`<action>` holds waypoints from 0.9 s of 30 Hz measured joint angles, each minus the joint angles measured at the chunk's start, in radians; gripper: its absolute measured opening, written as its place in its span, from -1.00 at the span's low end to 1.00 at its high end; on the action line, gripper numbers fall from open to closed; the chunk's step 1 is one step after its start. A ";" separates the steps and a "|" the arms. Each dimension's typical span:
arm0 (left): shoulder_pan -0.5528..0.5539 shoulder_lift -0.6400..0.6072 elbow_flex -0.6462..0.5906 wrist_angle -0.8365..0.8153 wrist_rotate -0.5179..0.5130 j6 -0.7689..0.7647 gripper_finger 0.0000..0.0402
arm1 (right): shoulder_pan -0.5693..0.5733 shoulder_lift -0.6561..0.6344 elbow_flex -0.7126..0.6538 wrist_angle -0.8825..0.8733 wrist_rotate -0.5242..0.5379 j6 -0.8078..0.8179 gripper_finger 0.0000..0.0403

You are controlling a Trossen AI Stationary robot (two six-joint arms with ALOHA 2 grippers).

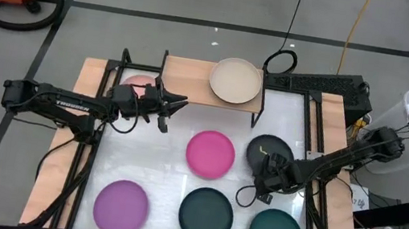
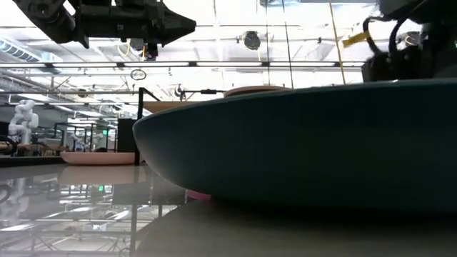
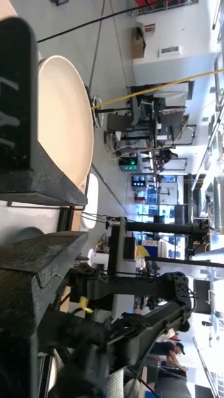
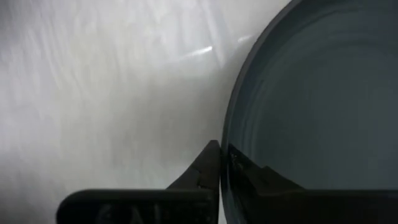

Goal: Place and stack plates onto a shelf
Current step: Stack the top black plate on top of the brown plate on the shelf

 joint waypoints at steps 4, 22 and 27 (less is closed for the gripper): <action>0.000 0.000 0.000 -0.002 0.000 0.000 -0.60 | 0.000 -0.102 0.017 -0.069 0.108 0.043 -1.00; 0.000 0.000 0.000 -0.002 -0.001 -0.004 -0.60 | -0.123 -0.391 0.104 0.907 0.827 -1.100 -1.00; 0.000 0.000 0.000 -0.001 -0.001 -0.004 -0.60 | -0.242 -0.353 0.105 1.138 0.658 -1.342 -1.00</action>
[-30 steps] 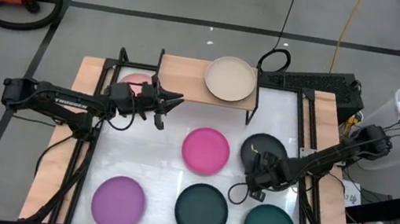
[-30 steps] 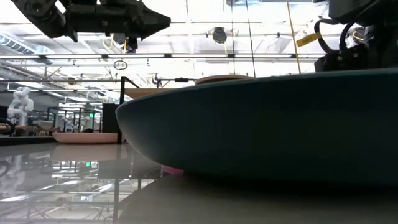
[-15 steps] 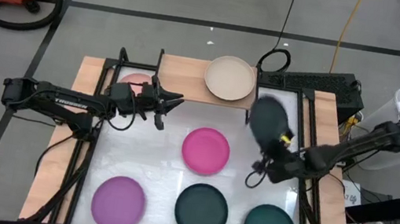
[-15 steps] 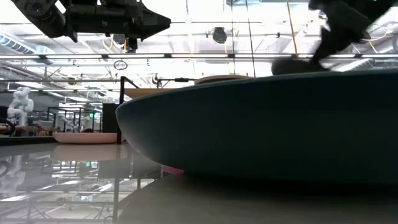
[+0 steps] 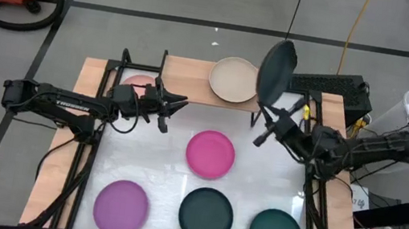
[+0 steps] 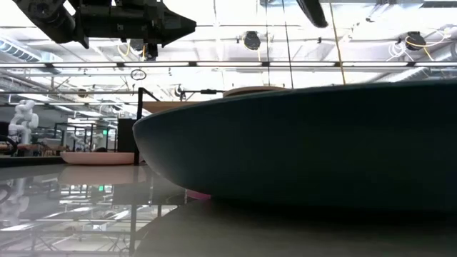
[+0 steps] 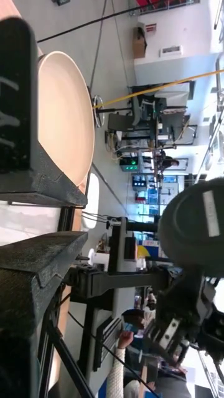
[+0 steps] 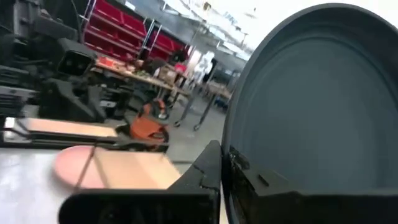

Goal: Place and stack plates onto a shelf
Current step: Stack the top black plate on top of the brown plate on the shelf

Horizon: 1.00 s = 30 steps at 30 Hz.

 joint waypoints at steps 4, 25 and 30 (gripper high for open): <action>0.000 0.000 0.000 0.000 0.000 0.000 -0.60 | -0.134 0.053 0.025 -0.038 -0.175 0.036 -1.00; 0.000 0.000 0.000 0.000 -0.002 0.030 -0.60 | -0.498 0.464 0.309 -0.603 -0.647 0.283 -0.87; 0.000 0.000 0.000 0.000 -0.002 0.031 -0.60 | -0.506 0.477 0.309 -0.620 -0.644 0.305 -0.62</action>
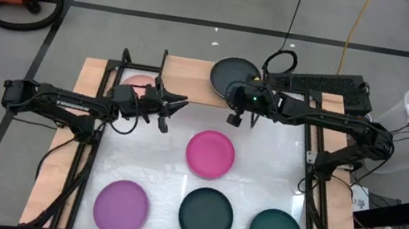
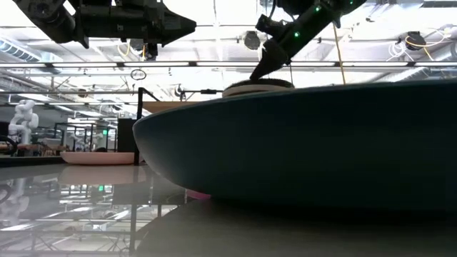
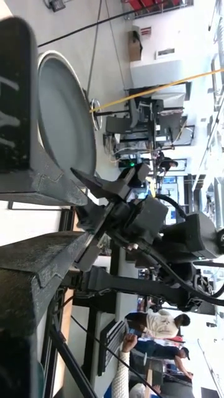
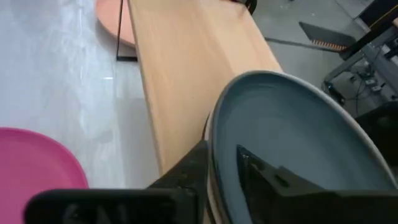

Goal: Place and stack plates onto a shelf
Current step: Stack the top black plate on top of the brown plate on the shelf, then stack the orange plate on top of the black plate on the shelf

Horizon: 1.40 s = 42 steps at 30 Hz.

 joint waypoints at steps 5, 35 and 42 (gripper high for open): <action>0.000 0.000 0.000 -0.008 0.000 0.000 -0.60 | 0.004 -0.035 0.000 -0.005 0.003 0.010 -0.41; -0.096 -0.003 0.295 -1.607 -0.453 -0.651 -0.60 | 0.362 -0.730 -0.637 0.378 0.034 0.140 -0.40; -0.038 0.040 0.264 -1.595 -0.408 -0.655 -0.60 | 0.362 -0.730 -0.637 0.393 0.027 0.158 -0.40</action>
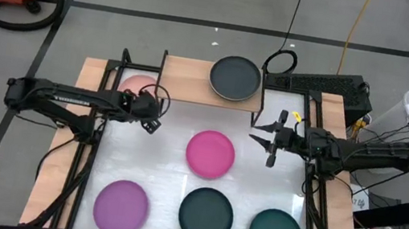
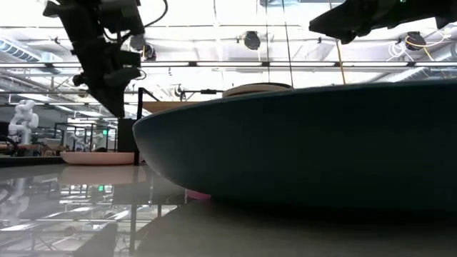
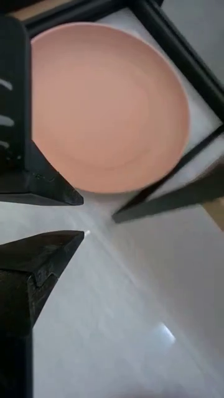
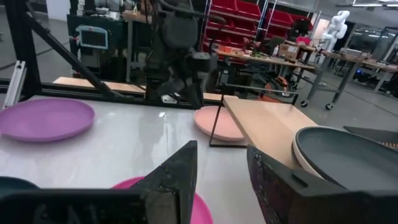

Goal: Place and stack plates onto a shelf
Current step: Stack the orange plate on top of the black plate on the shelf

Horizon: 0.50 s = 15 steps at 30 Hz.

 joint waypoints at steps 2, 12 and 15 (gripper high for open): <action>0.014 0.031 0.000 0.008 0.010 0.000 -0.60 | 0.000 0.000 0.000 0.001 -0.001 0.004 -0.40; 0.057 0.170 -0.002 0.015 0.023 0.095 -0.60 | 0.001 0.001 0.000 -0.008 -0.002 0.004 -0.40; 0.066 0.195 -0.002 0.030 0.023 0.127 -0.60 | 0.001 0.000 0.000 -0.007 -0.002 0.004 -0.40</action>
